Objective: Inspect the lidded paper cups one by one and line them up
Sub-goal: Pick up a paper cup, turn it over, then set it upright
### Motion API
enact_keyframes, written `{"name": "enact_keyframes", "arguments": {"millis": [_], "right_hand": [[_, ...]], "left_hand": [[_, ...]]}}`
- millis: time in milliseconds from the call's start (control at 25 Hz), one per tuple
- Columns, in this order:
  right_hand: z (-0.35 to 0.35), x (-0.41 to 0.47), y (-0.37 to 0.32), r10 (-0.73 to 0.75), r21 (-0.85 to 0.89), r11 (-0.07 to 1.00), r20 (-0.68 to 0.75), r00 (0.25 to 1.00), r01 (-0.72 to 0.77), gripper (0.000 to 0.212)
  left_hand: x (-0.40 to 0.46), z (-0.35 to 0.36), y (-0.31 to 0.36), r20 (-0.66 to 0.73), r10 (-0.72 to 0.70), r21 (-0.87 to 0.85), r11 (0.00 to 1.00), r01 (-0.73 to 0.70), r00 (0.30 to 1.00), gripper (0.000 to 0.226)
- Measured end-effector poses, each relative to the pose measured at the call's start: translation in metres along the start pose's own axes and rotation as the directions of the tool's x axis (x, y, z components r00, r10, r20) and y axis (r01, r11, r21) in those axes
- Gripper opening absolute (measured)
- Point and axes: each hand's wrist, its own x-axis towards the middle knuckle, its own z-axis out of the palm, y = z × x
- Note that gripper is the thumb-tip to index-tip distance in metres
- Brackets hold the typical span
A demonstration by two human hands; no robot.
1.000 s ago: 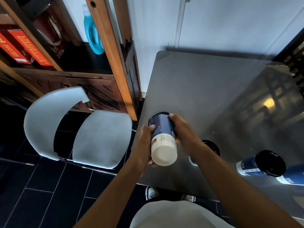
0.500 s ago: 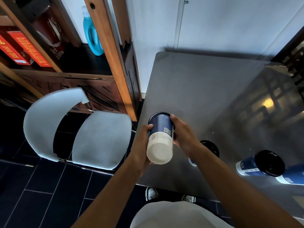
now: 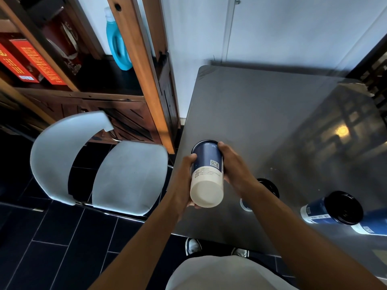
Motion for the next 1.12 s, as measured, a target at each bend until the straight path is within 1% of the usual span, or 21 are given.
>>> {"name": "enact_keyframes", "arguments": {"millis": [40, 80, 120, 160, 200, 240, 280, 320, 400, 440, 480, 640, 720, 840, 1000, 1040, 1120], "right_hand": [[-0.001, 0.001, 0.000, -0.013, -0.061, 0.998, 0.006, 1.000, 0.013, 0.045], [-0.003, 0.001, -0.001, -0.031, -0.126, 0.991, 0.015, 0.999, 0.032, 0.044], [-0.005, 0.000, -0.002, -0.053, -0.194, 0.979, 0.025, 0.998, 0.056, 0.039], [-0.007, -0.001, -0.004, -0.079, -0.247, 0.965, 0.030, 0.996, 0.084, 0.034], [-0.009, 0.000, -0.005, -0.103, -0.288, 0.952, 0.033, 0.994, 0.108, 0.032], [-0.011, 0.002, -0.004, -0.118, -0.299, 0.946, 0.033, 0.992, 0.123, 0.032], [-0.011, 0.003, -0.004, -0.121, -0.288, 0.950, 0.025, 0.992, 0.123, 0.033], [-0.011, 0.005, -0.004, -0.105, -0.235, 0.967, 0.007, 0.994, 0.104, 0.032], [-0.007, 0.007, -0.003, -0.001, -0.034, 0.999, -0.018, 1.000, 0.000, 0.029], [-0.005, 0.008, -0.002, 0.045, 0.047, 0.998, -0.011, 0.999, -0.045, 0.027], [-0.003, 0.009, -0.001, 0.060, 0.081, 0.995, 0.001, 0.998, -0.060, 0.026], [-0.002, 0.010, 0.002, 0.045, 0.080, 0.996, 0.005, 0.999, -0.045, 0.027], [-0.002, 0.011, 0.003, 0.048, 0.067, 0.997, 0.004, 0.999, -0.048, 0.027], [-0.003, 0.012, 0.003, 0.006, -0.017, 1.000, -0.008, 1.000, -0.007, 0.027], [-0.008, 0.009, 0.003, -0.090, -0.278, 0.957, -0.022, 0.996, 0.080, 0.025], [-0.008, 0.008, 0.003, -0.102, -0.305, 0.948, -0.012, 0.995, 0.093, 0.026], [-0.007, 0.007, 0.002, -0.124, -0.329, 0.937, -0.006, 0.992, 0.115, 0.030]], "left_hand": [[0.000, -0.001, -0.001, -0.008, 0.042, 0.037, 0.998, -0.041, 0.999, 0.048], [0.001, -0.002, -0.002, -0.019, 0.074, 0.079, 0.994, -0.073, 0.997, 0.041], [0.002, -0.002, -0.003, -0.017, 0.094, 0.098, 0.991, -0.092, 0.995, 0.043], [0.001, -0.001, -0.004, 0.007, 0.086, 0.091, 0.992, -0.087, 0.996, 0.053], [-0.001, 0.002, -0.004, 0.036, 0.078, 0.054, 0.995, -0.080, 0.996, 0.059], [-0.002, 0.003, -0.004, 0.044, 0.072, 0.027, 0.997, -0.074, 0.996, 0.058], [-0.004, 0.005, -0.003, 0.047, 0.069, 0.005, 0.998, -0.069, 0.997, 0.051], [-0.004, 0.006, -0.003, 0.053, 0.057, -0.038, 0.998, -0.055, 0.997, 0.045], [-0.006, 0.006, -0.005, 0.062, 0.028, -0.141, 0.990, -0.019, 0.998, 0.042], [-0.006, 0.006, -0.006, 0.063, 0.019, -0.174, 0.985, -0.008, 0.998, 0.042], [-0.008, 0.006, -0.006, 0.062, 0.014, -0.197, 0.980, -0.001, 0.998, 0.043], [-0.009, 0.007, -0.009, 0.080, 0.007, -0.219, 0.976, 0.011, 0.997, 0.054], [-0.009, 0.005, -0.009, 0.088, 0.005, -0.203, 0.979, 0.013, 0.996, 0.049], [-0.007, 0.004, -0.007, 0.055, -0.026, -0.111, 0.993, 0.032, 0.998, 0.041], [-0.005, 0.003, 0.003, 0.001, -0.032, -0.029, 0.999, 0.032, 0.999, 0.034], [-0.006, 0.005, 0.005, -0.007, -0.041, -0.026, 0.999, 0.041, 0.999, 0.035], [-0.006, 0.007, 0.003, 0.001, -0.012, -0.025, 1.000, 0.012, 1.000, 0.036]]}}
